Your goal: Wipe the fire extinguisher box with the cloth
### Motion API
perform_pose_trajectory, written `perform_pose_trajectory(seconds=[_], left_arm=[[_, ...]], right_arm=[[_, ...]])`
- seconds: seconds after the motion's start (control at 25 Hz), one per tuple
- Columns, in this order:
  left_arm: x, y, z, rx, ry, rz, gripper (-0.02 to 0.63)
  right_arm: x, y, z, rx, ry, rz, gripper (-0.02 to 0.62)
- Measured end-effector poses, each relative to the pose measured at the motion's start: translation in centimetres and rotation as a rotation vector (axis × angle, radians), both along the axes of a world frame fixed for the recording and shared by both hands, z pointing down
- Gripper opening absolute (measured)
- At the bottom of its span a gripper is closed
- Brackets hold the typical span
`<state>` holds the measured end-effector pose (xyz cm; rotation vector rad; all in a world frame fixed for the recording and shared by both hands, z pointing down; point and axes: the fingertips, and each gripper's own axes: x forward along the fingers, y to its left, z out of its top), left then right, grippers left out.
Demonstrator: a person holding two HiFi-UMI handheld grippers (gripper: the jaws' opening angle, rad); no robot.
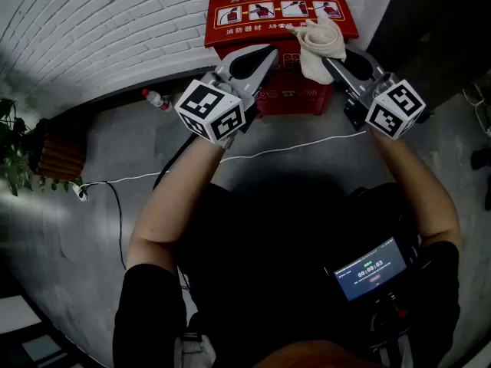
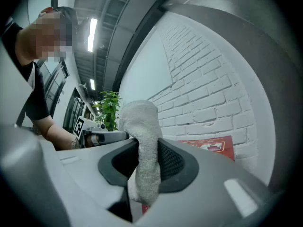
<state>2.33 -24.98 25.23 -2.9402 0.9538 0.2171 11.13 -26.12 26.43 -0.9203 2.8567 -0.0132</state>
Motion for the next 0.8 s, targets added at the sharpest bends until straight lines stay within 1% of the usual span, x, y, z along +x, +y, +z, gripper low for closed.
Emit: perform_pose_trajectory(seconds=[0.24,0.36,0.48,0.56,0.68,0.8], left_arm=[[-0.6,-3.2,0.8,-0.013,-0.030,-0.012,0.003],[-0.7,-4.1,0.9,-0.021,-0.042,0.001,0.003],[-0.3,-4.4,-0.1,-0.023,-0.036,0.017,0.003],[0.0,-4.7,-1.5,-0.011,-0.032,0.020,0.003],[1.1,-5.6,-4.1,0.007,-0.028,0.023,0.003],[1.9,-7.0,-6.5,0.009,-0.024,-0.018,0.003]], right_arm=[[-1.1,-2.7,0.9,0.009,0.028,0.014,0.101],[-1.6,-3.2,0.4,0.042,0.054,0.015,0.101],[-1.7,-2.9,-1.1,0.088,0.086,0.026,0.101],[-1.3,-2.6,-2.3,0.110,0.098,0.052,0.101],[0.2,-3.3,-3.8,0.113,0.110,0.125,0.101],[1.3,-4.8,-5.5,0.120,0.175,0.178,0.100]])
